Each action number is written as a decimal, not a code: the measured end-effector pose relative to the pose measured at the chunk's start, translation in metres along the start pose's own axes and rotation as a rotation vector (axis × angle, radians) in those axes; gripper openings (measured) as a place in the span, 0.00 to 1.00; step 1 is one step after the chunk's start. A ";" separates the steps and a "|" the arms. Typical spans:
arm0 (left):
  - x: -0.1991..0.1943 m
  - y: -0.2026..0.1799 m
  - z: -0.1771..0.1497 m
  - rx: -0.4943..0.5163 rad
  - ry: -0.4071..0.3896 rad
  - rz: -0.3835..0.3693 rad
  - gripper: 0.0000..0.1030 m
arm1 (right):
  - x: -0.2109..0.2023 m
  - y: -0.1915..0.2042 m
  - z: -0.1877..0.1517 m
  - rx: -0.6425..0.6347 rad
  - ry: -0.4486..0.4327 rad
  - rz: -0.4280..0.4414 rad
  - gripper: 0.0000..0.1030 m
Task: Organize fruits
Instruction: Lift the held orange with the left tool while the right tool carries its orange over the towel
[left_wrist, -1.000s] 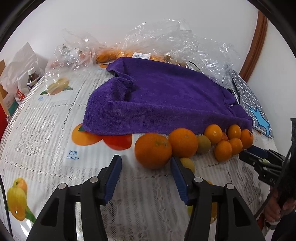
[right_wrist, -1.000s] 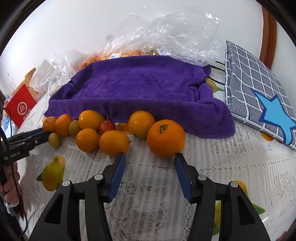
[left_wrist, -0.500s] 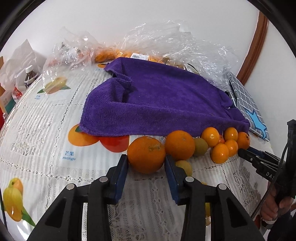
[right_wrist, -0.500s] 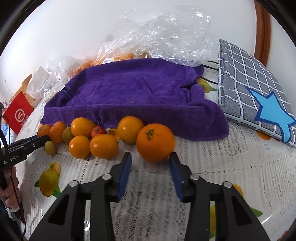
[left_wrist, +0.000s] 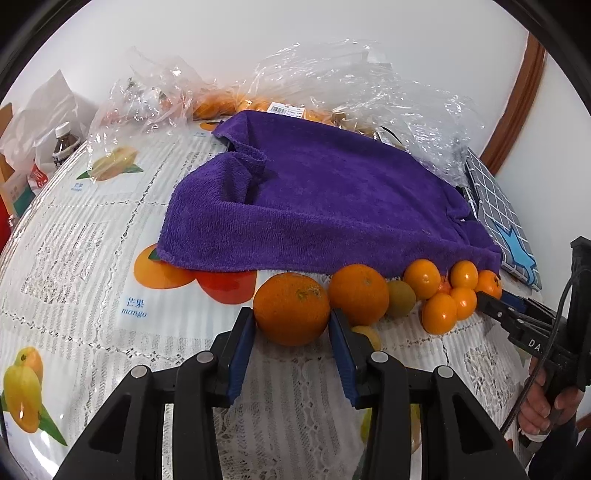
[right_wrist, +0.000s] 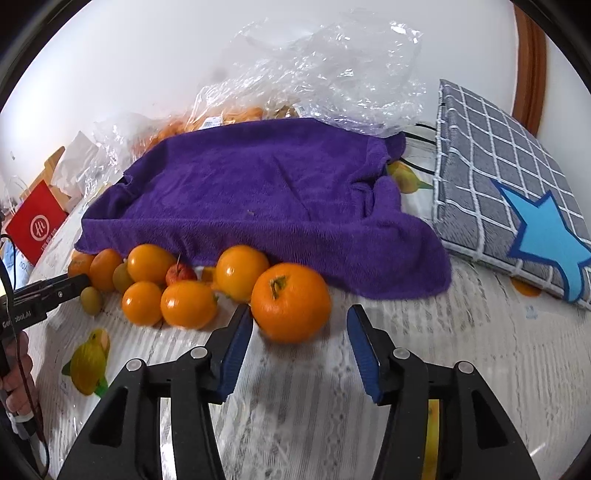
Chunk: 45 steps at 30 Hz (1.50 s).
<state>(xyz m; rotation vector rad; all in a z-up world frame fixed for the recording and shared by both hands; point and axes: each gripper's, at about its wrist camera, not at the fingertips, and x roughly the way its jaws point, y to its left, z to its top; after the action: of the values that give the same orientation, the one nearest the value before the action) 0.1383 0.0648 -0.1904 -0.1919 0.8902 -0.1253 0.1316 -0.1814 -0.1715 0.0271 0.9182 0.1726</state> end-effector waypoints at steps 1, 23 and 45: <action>0.001 0.000 0.001 -0.003 -0.004 0.003 0.38 | 0.003 0.001 0.002 -0.004 0.002 -0.002 0.51; -0.051 0.005 0.019 -0.057 -0.049 -0.019 0.37 | -0.061 -0.001 0.008 -0.009 -0.101 0.021 0.41; -0.088 -0.036 0.117 0.057 -0.136 -0.038 0.37 | -0.103 -0.001 0.082 0.042 -0.201 -0.030 0.41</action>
<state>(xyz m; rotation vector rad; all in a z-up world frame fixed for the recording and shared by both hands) 0.1735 0.0595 -0.0439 -0.1622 0.7470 -0.1707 0.1355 -0.1951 -0.0406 0.0686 0.7218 0.1200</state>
